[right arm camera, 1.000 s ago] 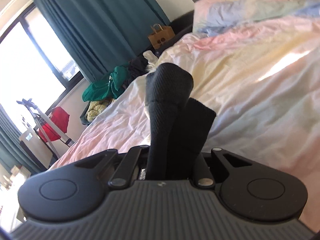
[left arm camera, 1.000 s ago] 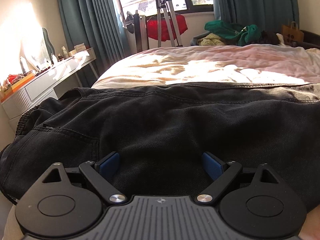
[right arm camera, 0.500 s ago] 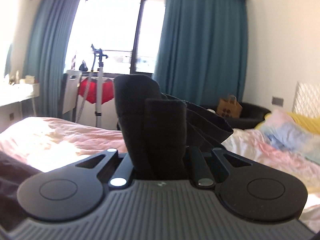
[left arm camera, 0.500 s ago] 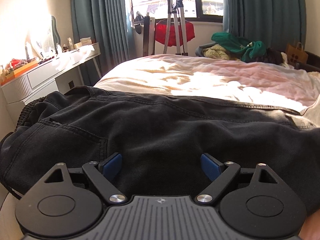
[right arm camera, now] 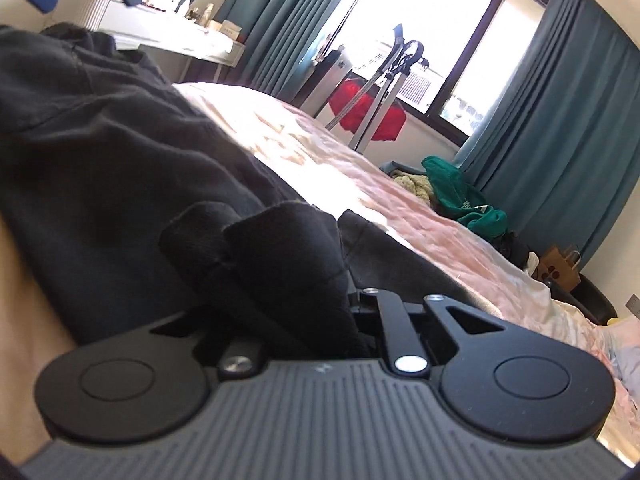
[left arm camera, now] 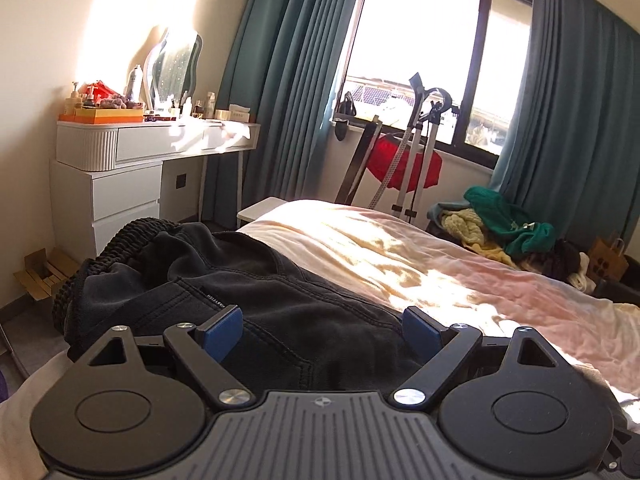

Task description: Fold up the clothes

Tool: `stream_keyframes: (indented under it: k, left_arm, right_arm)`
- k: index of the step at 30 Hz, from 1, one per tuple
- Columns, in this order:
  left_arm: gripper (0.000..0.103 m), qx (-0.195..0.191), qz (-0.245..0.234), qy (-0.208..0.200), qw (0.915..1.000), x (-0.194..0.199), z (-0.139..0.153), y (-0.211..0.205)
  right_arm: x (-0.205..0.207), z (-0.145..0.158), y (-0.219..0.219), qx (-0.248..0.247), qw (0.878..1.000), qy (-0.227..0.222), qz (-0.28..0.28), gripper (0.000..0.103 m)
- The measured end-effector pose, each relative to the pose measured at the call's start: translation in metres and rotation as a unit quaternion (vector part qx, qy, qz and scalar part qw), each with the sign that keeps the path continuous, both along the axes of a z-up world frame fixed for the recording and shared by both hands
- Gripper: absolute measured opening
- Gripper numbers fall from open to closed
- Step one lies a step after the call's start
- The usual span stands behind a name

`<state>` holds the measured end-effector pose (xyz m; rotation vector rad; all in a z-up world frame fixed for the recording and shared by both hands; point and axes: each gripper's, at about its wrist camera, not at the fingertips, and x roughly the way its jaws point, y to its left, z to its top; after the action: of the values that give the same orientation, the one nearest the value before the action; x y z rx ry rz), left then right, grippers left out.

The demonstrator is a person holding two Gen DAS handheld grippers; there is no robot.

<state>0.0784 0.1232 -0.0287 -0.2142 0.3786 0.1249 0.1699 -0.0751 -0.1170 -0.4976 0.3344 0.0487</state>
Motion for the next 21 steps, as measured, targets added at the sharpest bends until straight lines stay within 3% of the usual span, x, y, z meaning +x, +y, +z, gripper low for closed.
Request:
stream_keyframes:
  k: [4,8,11,14,20,21]
  left_arm:
    - [0.089,0.001,-0.010,-0.019,0.9998,-0.002,0.004,-0.006]
    - [0.089,0.001,-0.008,-0.026,0.9996,-0.003,0.005,-0.003]
    - [0.089,0.001,-0.008,-0.022,0.9997,0.000,0.003,-0.001]
    - [0.089,-0.013,-0.018,-0.017,0.9996,0.004,0.000,-0.001]
    - [0.089,-0.037,-0.064,0.003,0.9973,0.011,-0.007,-0.005]
    - [0.089,-0.044,-0.073,0.007,0.9963,0.012,-0.009,-0.006]
  right_arm:
    - [0.006,0.019,0.022,0.026,0.999,-0.011,0.021,0.013]
    - [0.015,0.000,0.046,0.046,0.998,0.024,0.029,0.013]
    - [0.001,-0.008,0.046,0.082,0.996,-0.002,0.032,0.013]
    - [-0.001,-0.006,0.037,0.116,0.993,0.005,0.031,0.015]
    - [-0.004,0.008,0.009,0.193,0.978,0.051,0.059,0.029]
    - [-0.007,0.011,0.004,0.201,0.975,0.059,0.067,0.039]
